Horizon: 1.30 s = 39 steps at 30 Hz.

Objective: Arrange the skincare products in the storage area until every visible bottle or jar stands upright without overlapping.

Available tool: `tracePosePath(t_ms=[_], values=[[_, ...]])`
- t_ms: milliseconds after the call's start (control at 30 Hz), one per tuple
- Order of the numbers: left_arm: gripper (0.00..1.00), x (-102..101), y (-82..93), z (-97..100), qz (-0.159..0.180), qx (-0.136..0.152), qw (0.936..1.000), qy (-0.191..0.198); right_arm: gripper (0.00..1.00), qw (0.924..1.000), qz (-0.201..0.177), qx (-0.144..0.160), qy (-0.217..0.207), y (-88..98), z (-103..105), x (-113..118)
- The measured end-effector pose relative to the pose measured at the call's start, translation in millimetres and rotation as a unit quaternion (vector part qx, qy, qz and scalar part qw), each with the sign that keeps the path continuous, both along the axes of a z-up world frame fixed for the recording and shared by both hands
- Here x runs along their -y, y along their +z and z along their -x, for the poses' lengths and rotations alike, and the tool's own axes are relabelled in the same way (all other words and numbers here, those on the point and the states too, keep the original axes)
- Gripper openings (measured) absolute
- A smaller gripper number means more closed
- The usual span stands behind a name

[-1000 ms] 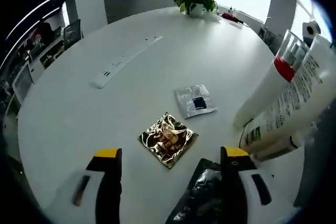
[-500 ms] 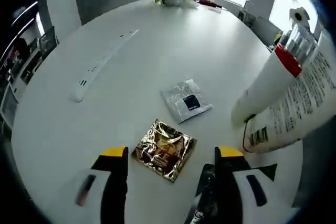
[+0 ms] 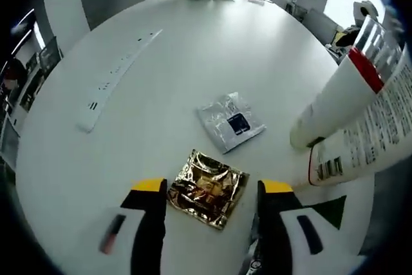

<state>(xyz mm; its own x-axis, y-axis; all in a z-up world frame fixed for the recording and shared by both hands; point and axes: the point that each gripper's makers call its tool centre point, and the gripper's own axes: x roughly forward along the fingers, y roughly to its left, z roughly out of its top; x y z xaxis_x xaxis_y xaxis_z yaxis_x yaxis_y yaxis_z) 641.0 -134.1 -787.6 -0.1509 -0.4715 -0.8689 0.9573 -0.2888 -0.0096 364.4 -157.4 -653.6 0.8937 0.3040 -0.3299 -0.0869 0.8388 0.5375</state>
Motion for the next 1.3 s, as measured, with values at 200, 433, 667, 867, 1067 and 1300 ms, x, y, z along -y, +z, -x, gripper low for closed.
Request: tracePosePath(t_ms=[200, 433, 667, 867, 1067, 1300], values=[[0.53, 0.6, 1.8, 1.8, 0.01, 0.012, 0.9997, -0.017, 0.99, 1.0, -0.001, 0.0, 0.001, -0.7, -1.7, -0.5], [0.42, -0.5, 3.4, 3.4, 0.009, 0.008, 0.9998, -0.015, 0.99, 1.0, -0.002, 0.002, 0.001, 0.5, -3.8, -0.9], [0.39, 0.2, 3.5, 0.3, 0.007, 0.007, 1.0, 0.0, 0.99, 1.0, -0.005, 0.002, -0.005, 1.0, -1.2, 1.3], [0.38, 0.0, 3.0, -0.6, 0.006, 0.006, 1.0, 0.003, 0.99, 1.0, -0.005, 0.003, -0.007, 1.4, -1.4, 2.2], [0.38, -1.6, 3.7, -0.8, 0.006, 0.001, 0.9999, 0.011, 0.99, 1.0, -0.004, 0.004, -0.005, 2.7, -2.9, 1.3], [0.36, -5.4, 6.0, -4.4, 0.006, 0.0, 0.9999, 0.015, 0.99, 1.0, -0.003, 0.005, -0.005, 4.0, -3.8, 1.8]])
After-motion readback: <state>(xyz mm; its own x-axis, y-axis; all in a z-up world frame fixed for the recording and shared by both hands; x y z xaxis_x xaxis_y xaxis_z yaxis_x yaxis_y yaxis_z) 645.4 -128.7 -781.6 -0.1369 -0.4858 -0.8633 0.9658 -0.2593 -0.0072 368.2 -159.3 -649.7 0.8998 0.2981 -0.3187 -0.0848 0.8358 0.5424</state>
